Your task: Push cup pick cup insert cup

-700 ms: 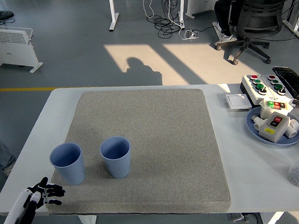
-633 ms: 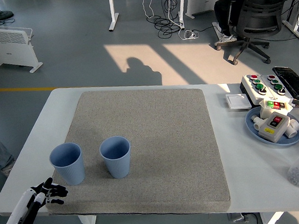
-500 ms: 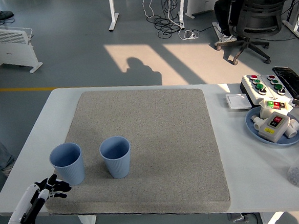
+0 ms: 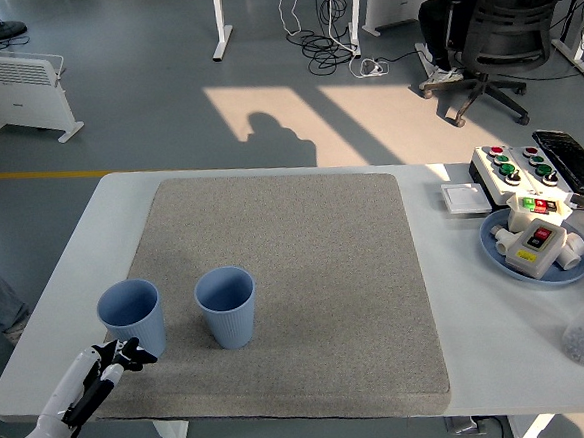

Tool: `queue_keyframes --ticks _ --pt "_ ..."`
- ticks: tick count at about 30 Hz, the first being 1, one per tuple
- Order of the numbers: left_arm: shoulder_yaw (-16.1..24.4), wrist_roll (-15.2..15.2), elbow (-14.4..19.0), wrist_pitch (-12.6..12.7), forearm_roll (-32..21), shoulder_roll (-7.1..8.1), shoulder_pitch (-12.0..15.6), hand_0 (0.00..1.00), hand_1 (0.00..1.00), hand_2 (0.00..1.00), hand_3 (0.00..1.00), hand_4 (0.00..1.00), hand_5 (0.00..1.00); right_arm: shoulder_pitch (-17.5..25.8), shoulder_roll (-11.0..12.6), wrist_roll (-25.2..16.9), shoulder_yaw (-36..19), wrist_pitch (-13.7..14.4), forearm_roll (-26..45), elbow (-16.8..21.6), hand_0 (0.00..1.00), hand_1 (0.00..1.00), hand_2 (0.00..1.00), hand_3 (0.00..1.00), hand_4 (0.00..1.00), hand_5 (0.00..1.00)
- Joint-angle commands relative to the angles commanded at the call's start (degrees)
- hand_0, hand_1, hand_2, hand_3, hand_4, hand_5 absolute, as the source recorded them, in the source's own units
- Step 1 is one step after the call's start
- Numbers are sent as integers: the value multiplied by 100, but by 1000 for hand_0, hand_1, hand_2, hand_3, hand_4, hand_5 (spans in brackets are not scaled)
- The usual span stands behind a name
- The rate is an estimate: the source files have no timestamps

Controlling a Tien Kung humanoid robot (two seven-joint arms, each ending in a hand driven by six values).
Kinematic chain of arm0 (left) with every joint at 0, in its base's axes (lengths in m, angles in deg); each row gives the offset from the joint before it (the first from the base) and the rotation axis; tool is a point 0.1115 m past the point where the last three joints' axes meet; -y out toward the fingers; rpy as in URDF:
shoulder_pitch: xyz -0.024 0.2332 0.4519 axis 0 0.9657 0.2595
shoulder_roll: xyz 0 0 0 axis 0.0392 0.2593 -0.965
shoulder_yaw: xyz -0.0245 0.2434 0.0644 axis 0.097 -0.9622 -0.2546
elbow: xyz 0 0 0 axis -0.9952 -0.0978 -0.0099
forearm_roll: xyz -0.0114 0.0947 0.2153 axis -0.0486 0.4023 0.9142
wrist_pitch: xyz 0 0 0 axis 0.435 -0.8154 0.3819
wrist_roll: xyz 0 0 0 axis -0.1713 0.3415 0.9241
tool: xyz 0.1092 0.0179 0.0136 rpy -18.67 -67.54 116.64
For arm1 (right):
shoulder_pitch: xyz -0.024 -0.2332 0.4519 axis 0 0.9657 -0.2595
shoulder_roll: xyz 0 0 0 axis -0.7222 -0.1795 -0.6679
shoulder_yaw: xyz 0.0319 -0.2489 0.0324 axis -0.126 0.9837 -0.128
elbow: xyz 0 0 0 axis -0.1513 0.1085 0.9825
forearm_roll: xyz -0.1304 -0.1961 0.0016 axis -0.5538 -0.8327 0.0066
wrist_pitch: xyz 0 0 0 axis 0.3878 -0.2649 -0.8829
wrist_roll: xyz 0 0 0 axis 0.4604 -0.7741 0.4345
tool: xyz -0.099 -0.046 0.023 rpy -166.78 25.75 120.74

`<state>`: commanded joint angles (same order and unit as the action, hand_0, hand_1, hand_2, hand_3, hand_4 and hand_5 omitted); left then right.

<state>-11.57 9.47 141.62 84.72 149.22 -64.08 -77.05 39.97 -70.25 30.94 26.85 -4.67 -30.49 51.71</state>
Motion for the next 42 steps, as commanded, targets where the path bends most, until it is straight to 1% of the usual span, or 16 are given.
queue_keyframes --ticks 1,2,7,8,11,27,31,35,39,42 --pt "-5 2 -32 -1 10 17 -30 649 665 586 506 672 998 -5 0 0 -1 0 1 0 687 611 653 560 90 419" --pt "-12 2 -67 -2 13 34 -65 674 666 589 507 670 998 -10 -1 1 -4 0 0 0 687 610 651 561 90 420" --pt "-48 1 -178 -9 -24 66 -168 674 666 589 507 670 998 -19 -3 1 -8 0 -5 0 687 610 651 561 90 420" --pt "-75 -3 -220 -4 -35 78 -206 696 667 590 510 667 998 -19 -4 0 -7 0 -2 0 687 610 652 560 89 417" --pt "-138 -16 -319 4 -80 98 -297 696 667 590 510 667 998 -21 -5 4 -15 -2 -23 0 687 610 652 560 89 417" --pt "-347 -74 -711 38 -241 109 -675 698 665 592 516 662 998 -43 -11 8 -4 -6 -32 0 687 609 648 560 87 413" --pt "-416 -103 -833 61 -293 118 -830 698 665 592 516 662 998 -46 -10 10 -8 -8 -50 0 687 609 648 560 87 413" --pt "-470 -169 -1031 153 -310 112 -1019 702 665 593 516 662 998 -48 -12 14 -21 -6 -69 0 687 609 648 560 88 411" --pt "-507 -229 -1238 189 -409 103 -1210 699 663 592 518 661 998 -56 -12 21 -40 -6 -98 0 686 608 646 560 88 410" --pt "-581 -260 -1452 204 -483 117 -1347 699 663 592 518 661 998 -62 -9 35 -55 -7 -143 0 686 608 646 560 88 410"
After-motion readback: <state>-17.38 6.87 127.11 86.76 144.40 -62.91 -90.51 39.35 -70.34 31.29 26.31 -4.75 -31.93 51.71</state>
